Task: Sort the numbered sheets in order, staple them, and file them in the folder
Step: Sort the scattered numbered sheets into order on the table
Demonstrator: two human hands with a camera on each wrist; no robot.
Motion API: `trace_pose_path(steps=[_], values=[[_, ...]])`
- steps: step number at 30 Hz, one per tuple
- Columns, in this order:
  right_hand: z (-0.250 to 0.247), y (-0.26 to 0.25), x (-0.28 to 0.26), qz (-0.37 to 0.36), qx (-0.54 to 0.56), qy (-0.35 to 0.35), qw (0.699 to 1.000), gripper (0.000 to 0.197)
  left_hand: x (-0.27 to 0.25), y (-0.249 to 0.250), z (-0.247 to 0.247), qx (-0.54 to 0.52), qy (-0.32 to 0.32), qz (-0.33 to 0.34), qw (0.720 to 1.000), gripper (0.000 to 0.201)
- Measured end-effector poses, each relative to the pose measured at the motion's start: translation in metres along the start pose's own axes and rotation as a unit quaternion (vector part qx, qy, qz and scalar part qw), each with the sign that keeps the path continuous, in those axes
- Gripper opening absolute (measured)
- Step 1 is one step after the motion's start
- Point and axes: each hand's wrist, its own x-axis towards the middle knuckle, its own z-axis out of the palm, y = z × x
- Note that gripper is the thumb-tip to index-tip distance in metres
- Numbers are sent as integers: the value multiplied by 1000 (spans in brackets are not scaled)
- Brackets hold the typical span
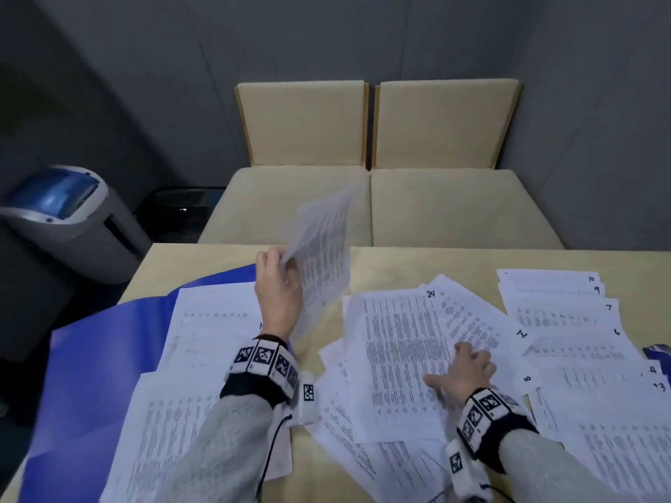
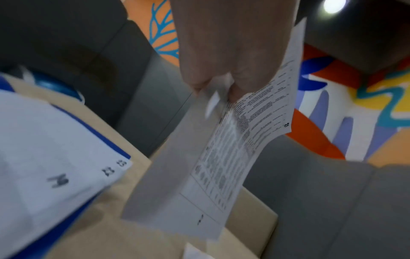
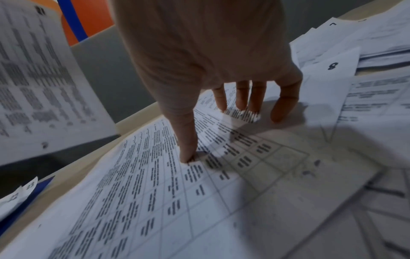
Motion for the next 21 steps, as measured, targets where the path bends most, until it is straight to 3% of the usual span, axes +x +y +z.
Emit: trace_pose_path(steps=[2, 4, 6, 8, 10, 12, 14, 17, 19, 21], values=[[-3, -2, -1, 3, -14, -12, 1000, 89, -6, 6, -5, -77, -13, -41, 996, 19], [-9, -7, 3, -6, -2, -8, 1000, 83, -17, 13, -7, -164, -81, -127, 975, 29], [-19, -17, 5, -57, 131, 27, 989, 63, -32, 15, -6, -220, -164, -217, 937, 35], [-34, -34, 0, -102, 320, 19, 942, 41, -46, 8, -4, -226, -245, -256, 907, 36], [-49, -53, -9, -96, 455, -78, 882, 47, -56, -5, -3, -191, -312, -260, 894, 30], [-59, -66, -13, -72, 487, -168, 854, 57, -59, -22, -5, -166, -340, -266, 887, 30], [-56, -76, -10, -85, 436, -211, 870, 44, -55, -41, -9, -153, -364, -274, 877, 31], [-39, -86, -3, -126, 288, -176, 933, 22, -41, -62, -11, -84, -444, -252, 856, 38], [-30, -95, -2, -125, 236, -137, 954, 25, -24, -78, -14, -14, -430, -196, 881, 29], [-27, -99, 1, -97, 218, -94, 967, 36, -1, -96, -21, 122, -338, -119, 926, 12]])
